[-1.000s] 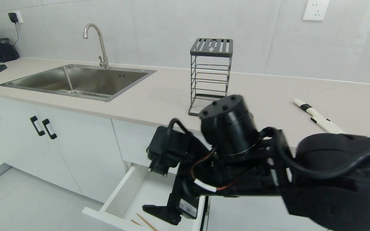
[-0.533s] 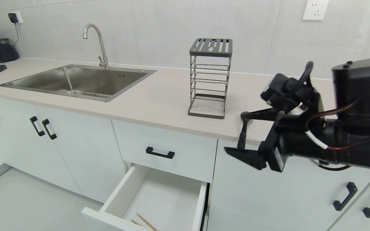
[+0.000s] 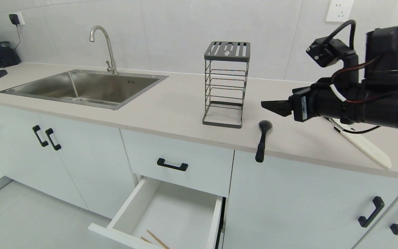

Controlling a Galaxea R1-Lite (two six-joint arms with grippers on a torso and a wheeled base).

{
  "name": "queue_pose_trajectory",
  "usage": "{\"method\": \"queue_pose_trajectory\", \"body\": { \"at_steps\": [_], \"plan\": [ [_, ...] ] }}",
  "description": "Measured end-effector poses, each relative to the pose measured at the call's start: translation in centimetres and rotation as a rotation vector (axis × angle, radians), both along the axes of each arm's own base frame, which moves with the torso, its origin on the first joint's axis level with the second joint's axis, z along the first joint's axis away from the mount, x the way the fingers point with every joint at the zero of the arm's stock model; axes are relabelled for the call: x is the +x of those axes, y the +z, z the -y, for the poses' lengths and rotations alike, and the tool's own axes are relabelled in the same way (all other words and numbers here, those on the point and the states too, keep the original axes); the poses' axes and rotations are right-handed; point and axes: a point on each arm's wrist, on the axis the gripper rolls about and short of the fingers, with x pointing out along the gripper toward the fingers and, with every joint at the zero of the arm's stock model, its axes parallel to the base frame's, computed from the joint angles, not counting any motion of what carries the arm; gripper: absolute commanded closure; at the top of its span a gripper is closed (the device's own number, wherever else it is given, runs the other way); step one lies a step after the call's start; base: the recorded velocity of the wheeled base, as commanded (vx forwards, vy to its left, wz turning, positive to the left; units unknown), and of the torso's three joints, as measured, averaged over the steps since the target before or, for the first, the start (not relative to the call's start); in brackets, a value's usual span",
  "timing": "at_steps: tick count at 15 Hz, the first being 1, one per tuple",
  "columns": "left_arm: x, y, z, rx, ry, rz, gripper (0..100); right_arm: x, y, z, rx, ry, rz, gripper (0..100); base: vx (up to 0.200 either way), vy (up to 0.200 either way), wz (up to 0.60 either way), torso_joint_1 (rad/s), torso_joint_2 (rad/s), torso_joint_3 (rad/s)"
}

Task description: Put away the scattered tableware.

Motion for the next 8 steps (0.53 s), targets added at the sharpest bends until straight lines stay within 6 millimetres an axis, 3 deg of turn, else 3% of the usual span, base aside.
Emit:
{"method": "queue_pose_trajectory", "body": {
  "at_steps": [3,5,8],
  "plan": [
    [0.0,0.0,0.0,0.0,0.0,0.0,0,2.7,-1.1,-2.9,0.054,-0.135,-0.064,0,0.0,0.0,0.0,0.0,0.0,0.0],
    [0.0,0.0,0.0,0.0,0.0,0.0,0,2.8,-2.8,-4.5,-0.029,-0.166,-0.154,0,0.0,0.0,0.0,0.0,0.0,0.0],
    [0.0,0.0,0.0,0.0,0.0,0.0,0,3.1,-3.1,-5.2,-0.038,-0.244,-0.175,0,0.0,0.0,0.0,0.0,0.0,0.0]
  ]
}}
